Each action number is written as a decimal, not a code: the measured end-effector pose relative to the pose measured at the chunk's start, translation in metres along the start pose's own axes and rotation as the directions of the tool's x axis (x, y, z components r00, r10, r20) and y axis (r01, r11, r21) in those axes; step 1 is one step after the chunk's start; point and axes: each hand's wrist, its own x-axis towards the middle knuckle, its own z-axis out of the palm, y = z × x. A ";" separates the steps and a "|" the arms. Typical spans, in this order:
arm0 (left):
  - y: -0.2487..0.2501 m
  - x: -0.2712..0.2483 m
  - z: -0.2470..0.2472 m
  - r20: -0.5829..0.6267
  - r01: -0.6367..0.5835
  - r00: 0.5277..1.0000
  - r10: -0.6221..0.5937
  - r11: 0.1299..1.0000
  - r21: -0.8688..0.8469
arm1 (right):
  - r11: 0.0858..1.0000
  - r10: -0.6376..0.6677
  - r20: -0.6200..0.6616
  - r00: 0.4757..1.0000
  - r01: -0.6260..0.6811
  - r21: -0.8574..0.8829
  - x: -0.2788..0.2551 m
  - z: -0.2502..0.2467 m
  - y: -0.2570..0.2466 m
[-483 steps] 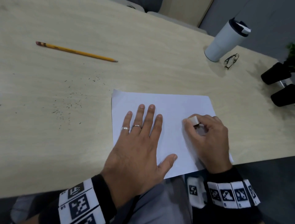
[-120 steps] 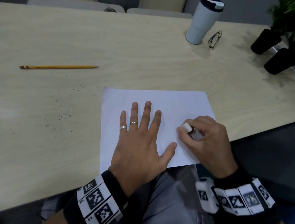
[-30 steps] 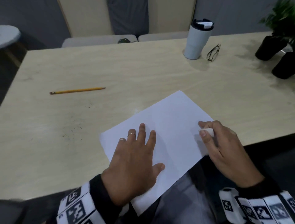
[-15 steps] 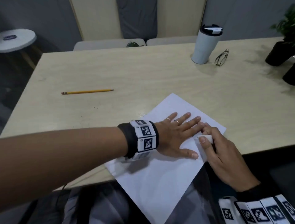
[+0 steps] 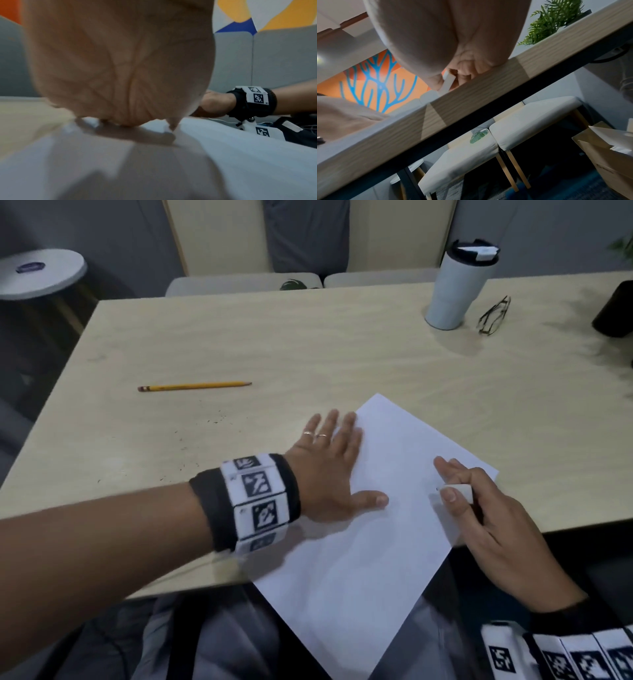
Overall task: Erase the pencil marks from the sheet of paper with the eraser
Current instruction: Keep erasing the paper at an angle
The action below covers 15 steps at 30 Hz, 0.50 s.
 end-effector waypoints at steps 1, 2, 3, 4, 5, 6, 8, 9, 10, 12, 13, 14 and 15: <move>0.002 -0.010 0.000 -0.015 0.076 0.997 -0.076 0.997 -0.003 | 1.000 0.004 -0.005 1.000 -0.004 0.009 0.000 -0.001 -0.002; 0.007 -0.021 0.003 -0.046 0.103 0.994 -0.103 0.995 -0.009 | 1.000 0.008 -0.009 1.000 -0.008 0.015 0.000 -0.002 -0.005; 0.013 -0.032 0.009 -0.076 0.100 0.992 -0.102 0.994 -0.033 | 1.000 0.013 -0.007 1.000 -0.012 0.021 0.000 -0.003 -0.007; 0.020 -0.044 0.016 -0.089 0.087 0.992 -0.094 0.993 -0.083 | 1.000 0.019 0.000 1.000 -0.019 0.019 0.000 -0.004 -0.010; 0.026 -0.055 0.026 -0.085 0.073 0.993 -0.086 0.987 -0.144 | 1.000 0.025 0.017 1.000 -0.025 0.010 0.001 -0.007 -0.012; 0.030 -0.062 0.036 -0.080 0.062 0.994 -0.079 0.978 -0.201 | 1.000 0.028 0.040 0.999 -0.027 -0.013 0.002 -0.010 -0.016; 0.031 -0.070 0.056 -0.128 0.044 0.989 -0.080 0.965 -0.260 | 0.997 0.029 0.080 0.996 -0.023 -0.071 0.006 -0.018 -0.022; 0.029 -0.072 0.064 -0.170 0.035 0.982 -0.083 0.962 -0.270 | 0.995 0.024 0.075 0.997 -0.016 -0.095 0.010 -0.022 -0.026; 0.028 -0.072 0.070 -0.207 0.023 0.975 -0.083 0.960 -0.278 | 0.993 0.007 0.036 0.999 -0.003 -0.120 0.016 -0.028 -0.031; 0.025 -0.070 0.076 -0.263 0.003 0.961 -0.083 0.957 -0.289 | 0.981 -0.034 -0.094 0.995 0.015 -0.195 0.032 -0.041 -0.039; 0.024 -0.069 0.077 -0.280 0.001 0.956 -0.087 0.956 -0.294 | 0.972 -0.050 -0.140 0.989 0.016 -0.235 0.042 -0.046 -0.043; 0.024 -0.067 0.077 -0.291 0.001 0.952 -0.092 0.954 -0.300 | 0.964 -0.067 -0.150 0.987 0.025 -0.266 0.052 -0.047 -0.048; 0.024 -0.065 0.078 -0.304 -0.001 0.948 -0.097 0.952 -0.307 | 0.959 -0.078 -0.123 0.989 0.041 -0.281 0.060 -0.045 -0.052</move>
